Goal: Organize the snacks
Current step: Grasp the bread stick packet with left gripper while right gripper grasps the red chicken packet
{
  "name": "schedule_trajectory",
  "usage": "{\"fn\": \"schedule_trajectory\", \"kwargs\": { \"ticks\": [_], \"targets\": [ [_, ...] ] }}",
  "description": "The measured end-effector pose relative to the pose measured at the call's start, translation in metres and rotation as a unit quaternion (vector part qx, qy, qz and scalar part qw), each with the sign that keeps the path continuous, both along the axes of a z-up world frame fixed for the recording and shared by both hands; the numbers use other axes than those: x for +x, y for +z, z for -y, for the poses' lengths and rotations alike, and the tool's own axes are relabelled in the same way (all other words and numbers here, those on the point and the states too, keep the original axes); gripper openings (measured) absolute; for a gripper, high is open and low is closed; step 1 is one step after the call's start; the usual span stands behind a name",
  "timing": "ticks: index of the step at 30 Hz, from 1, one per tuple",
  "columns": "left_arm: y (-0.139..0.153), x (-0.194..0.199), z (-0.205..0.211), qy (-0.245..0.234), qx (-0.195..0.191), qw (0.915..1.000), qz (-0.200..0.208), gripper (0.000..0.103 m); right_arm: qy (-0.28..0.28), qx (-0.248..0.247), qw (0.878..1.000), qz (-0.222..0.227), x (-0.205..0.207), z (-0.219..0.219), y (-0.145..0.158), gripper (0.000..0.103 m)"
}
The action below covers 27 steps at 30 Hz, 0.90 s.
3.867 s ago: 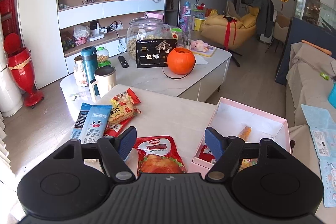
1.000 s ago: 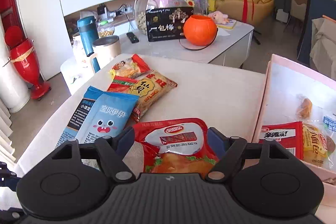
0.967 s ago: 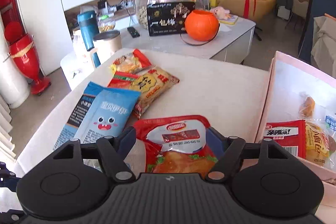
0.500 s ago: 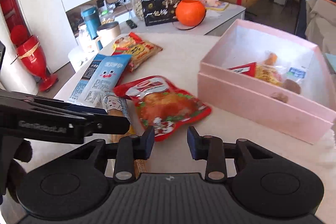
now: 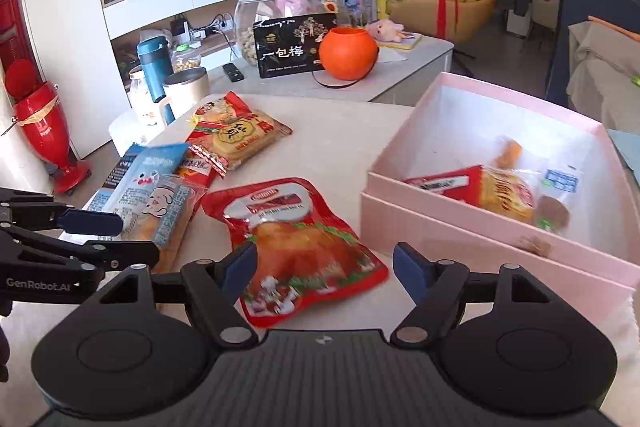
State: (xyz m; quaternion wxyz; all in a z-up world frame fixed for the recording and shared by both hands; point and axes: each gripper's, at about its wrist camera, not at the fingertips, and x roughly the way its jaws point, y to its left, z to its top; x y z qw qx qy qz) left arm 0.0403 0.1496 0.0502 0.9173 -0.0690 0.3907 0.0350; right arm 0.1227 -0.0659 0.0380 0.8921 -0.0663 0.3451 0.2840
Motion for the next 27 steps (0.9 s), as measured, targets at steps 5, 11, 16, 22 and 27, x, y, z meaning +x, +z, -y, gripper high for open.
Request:
{"fn": "schedule_trajectory", "kwargs": {
  "ticks": [5, 11, 16, 22, 27],
  "targets": [
    [-0.001, -0.007, -0.019, 0.006, -0.045, 0.9990, -0.006, 0.060, 0.022, -0.029, 0.999, 0.007, 0.021, -0.051, -0.014, 0.076],
    [-0.006, -0.012, -0.022, 0.004, -0.070, 0.9975, -0.007, 0.061, 0.018, -0.020, 0.999, -0.041, 0.033, -0.063, -0.026, 0.076],
    [-0.009, -0.008, -0.021, -0.005, -0.084, 0.9965, -0.003, 0.058, 0.036, -0.022, 0.997, -0.059, 0.007, -0.040, -0.022, 0.066],
    [-0.016, -0.002, -0.005, -0.035, -0.067, 0.9971, -0.004, 0.047, 0.053, -0.031, 0.996, -0.067, -0.029, -0.006, -0.014, 0.060],
    [-0.022, -0.004, 0.009, -0.056, -0.061, 0.9966, -0.004, 0.044, 0.036, -0.041, 0.998, -0.032, -0.038, 0.009, -0.005, 0.076]
  ]
}}
